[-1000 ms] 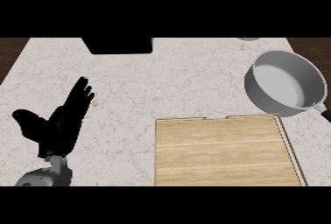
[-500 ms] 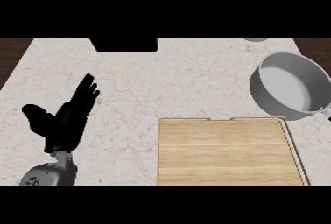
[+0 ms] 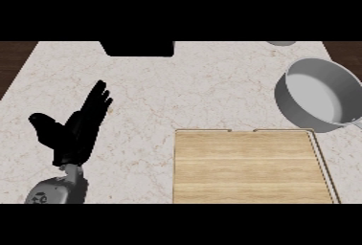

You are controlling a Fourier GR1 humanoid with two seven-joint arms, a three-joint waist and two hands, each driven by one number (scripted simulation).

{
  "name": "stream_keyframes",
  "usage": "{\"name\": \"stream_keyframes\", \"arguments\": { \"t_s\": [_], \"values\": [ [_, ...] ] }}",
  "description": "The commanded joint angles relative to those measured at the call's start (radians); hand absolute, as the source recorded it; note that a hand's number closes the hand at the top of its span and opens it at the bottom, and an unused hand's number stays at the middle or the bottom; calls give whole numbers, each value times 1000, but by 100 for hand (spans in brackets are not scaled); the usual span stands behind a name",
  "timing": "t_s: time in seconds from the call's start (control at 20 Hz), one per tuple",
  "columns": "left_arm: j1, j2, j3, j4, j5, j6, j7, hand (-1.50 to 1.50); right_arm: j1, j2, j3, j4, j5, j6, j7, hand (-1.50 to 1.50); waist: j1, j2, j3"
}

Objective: Pick the pear from the tray and place it in the pot

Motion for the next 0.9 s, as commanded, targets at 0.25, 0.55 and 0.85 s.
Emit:
{"name": "stream_keyframes", "arguments": {
  "t_s": [0.25, 0.55, 0.85],
  "values": [
    [7, -5, -10, -33, -8, 0, 20, 0, -161, 132, 164, 292, 79, -35, -47, 150, 5, 1, 0],
    [-37, -11, -4, -1, -20, 13, 22, 0, -231, 215, 119, 492, -8, -15, -34, -150, -1, 2, 1],
    [1, 13, 30, 2, 19, -23, 8, 0, -226, 297, -6, 434, -106, -138, -110, -150, -16, -2, 1]
  ]
}}
